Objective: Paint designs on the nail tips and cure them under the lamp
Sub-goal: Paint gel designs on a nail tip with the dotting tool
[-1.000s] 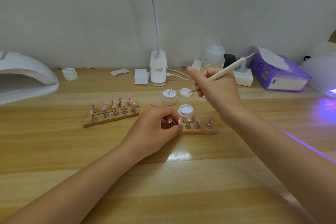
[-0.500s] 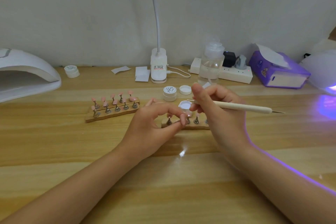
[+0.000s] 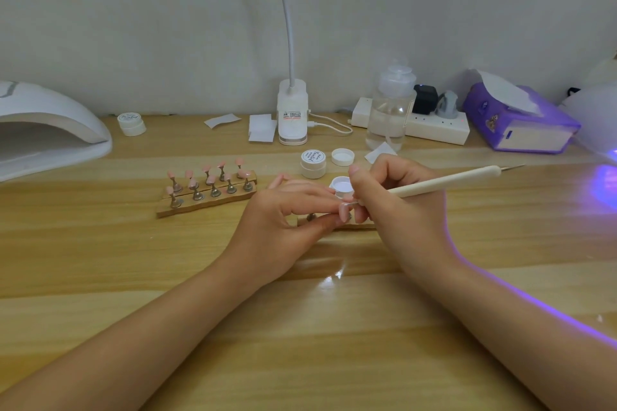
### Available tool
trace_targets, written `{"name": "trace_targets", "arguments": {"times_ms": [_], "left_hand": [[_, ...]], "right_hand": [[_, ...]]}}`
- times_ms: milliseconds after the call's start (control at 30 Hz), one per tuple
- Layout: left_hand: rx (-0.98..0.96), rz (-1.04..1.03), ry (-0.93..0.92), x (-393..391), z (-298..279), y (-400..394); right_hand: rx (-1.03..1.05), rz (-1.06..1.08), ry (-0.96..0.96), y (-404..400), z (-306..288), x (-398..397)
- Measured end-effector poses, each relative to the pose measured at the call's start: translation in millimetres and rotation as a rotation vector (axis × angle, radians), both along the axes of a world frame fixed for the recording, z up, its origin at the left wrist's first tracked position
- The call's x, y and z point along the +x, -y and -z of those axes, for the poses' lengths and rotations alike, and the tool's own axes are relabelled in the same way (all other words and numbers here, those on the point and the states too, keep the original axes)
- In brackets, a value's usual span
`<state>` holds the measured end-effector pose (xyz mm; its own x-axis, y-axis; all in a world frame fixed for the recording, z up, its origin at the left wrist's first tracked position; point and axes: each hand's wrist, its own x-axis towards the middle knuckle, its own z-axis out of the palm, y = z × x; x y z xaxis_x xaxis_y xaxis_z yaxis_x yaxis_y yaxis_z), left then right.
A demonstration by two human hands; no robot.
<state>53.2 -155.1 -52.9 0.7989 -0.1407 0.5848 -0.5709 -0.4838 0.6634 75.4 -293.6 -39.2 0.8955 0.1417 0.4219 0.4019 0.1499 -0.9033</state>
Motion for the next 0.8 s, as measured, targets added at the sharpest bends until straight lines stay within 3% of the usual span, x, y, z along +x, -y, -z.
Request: {"name": "trace_targets", "arguments": {"times_ms": [800], "left_hand": [[-0.028, -0.005, -0.035, 1.0, 0.5, 1.4]], "right_hand": [[0.012, 0.008, -0.016, -0.5, 2.8, 1.7]]}}
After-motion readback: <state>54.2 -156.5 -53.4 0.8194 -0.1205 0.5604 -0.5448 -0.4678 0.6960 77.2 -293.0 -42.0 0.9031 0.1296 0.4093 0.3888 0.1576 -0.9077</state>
